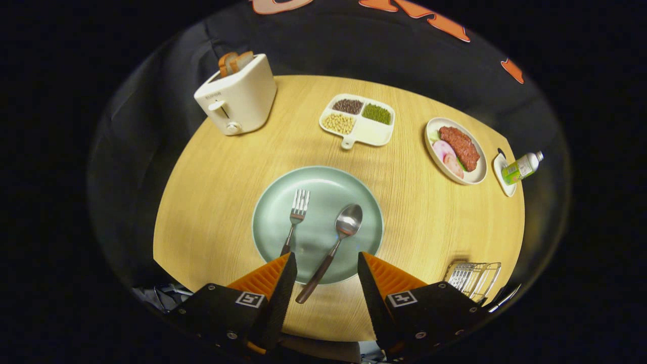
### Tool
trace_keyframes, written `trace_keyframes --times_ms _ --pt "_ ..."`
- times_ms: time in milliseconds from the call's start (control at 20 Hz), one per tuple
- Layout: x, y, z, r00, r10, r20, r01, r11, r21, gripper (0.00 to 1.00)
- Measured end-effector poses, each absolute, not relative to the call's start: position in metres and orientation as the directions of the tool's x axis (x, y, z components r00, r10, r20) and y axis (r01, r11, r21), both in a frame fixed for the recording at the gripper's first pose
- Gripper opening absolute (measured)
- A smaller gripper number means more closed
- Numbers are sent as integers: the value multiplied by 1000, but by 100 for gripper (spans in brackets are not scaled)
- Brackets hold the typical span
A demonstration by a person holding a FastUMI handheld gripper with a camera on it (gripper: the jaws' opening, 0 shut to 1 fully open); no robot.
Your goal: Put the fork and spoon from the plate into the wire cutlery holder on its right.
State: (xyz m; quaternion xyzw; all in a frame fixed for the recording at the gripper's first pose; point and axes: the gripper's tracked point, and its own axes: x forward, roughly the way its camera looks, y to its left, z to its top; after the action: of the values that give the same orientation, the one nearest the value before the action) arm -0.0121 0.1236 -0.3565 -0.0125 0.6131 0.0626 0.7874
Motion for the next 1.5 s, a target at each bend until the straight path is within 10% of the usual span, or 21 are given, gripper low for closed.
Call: trace_keyframes --times_ms 550,1500 --pt "-28 123 -421 36 2 -999 43 999 3 21" --pt "-22 53 -350 341 77 -937 112 986 122 5"
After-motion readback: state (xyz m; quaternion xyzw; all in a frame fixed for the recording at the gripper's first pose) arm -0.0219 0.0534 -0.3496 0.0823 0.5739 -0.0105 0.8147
